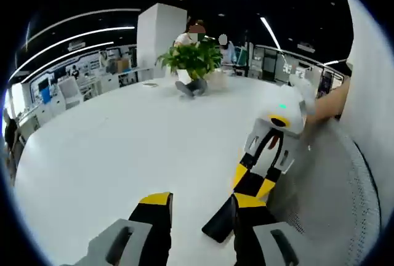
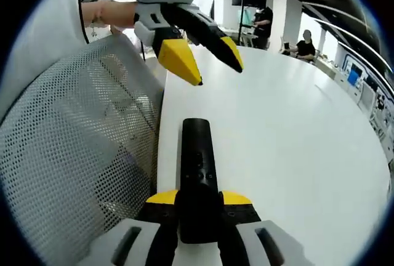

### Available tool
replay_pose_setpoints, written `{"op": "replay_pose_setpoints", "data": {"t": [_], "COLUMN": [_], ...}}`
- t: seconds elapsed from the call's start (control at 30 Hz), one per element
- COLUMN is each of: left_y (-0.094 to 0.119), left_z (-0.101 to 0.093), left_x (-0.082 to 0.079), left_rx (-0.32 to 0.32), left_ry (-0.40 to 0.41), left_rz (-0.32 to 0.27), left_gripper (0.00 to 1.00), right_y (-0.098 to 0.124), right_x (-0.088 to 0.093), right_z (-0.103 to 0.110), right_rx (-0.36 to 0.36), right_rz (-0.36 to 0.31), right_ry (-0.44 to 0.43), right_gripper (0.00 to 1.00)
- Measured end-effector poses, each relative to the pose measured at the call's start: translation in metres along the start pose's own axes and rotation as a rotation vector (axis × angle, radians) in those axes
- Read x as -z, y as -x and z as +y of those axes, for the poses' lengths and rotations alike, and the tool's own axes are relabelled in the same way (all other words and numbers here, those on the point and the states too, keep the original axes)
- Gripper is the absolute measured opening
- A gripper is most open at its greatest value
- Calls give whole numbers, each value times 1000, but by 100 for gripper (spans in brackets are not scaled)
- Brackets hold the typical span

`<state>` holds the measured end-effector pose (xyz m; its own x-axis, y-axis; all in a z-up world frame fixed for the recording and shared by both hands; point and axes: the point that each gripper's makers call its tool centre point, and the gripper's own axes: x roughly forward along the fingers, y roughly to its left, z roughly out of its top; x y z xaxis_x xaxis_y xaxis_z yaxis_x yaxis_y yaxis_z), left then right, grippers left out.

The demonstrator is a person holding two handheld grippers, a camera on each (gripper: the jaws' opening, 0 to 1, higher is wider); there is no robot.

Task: Press the specified remote control buttons in sequence, fully releasing each button before pressing the next.

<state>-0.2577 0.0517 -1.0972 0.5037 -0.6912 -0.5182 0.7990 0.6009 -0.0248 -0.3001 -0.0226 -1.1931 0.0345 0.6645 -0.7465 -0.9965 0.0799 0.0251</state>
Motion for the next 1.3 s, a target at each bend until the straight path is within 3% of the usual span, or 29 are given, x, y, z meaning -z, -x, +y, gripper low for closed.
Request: {"op": "replay_pose_setpoints", "data": {"t": [0.2,0.37,0.43,0.5,0.57,0.77,0.87,0.97,1.03,1.1,1.2,1.3], "left_y": [19,34,41,47,51,65,70,65,63,67,80,83], "left_z": [13,18,25,31,40,55,57,52,50,51,55,59], "left_x": [-19,-20,-23,-25,-22,-22,-19,-16,-6,-7,-15,-14], "left_rx": [-108,-171,-234,-289,-355,-489,-544,-528,-530,-538,-575,-595], "left_ry": [46,42,14,17,15,6,-46,-18,29,33,83,81], "left_rz": [-140,-183,-208,-248,-251,-322,-310,-325,-275,-290,-381,-385], "left_gripper": [51,60,64,75,86,100,100,100,100,100,100,100], "right_y": [0,0,0,-1,0,-1,-3,-4,-4,-4,-4,-4], "right_x": [0,0,0,0,0,-1,-2,-3,-3,-3,-4,-3], "right_z": [0,0,-1,-1,-1,-1,-3,-4,-4,-4,-4,-6], "right_rx": [1,-1,-2,-2,-4,-8,1,2,-2,-5,-11,-10], "right_rz": [1,-3,-4,-4,-8,-16,-25,-23,-21,-19,-10,14], "right_ry": [4,-7,-10,-10,-16,-33,-24,-20,-13,-12,-16,18], "right_gripper": [21,21,21,21,21,22,22,22,22,21,21,21]}}
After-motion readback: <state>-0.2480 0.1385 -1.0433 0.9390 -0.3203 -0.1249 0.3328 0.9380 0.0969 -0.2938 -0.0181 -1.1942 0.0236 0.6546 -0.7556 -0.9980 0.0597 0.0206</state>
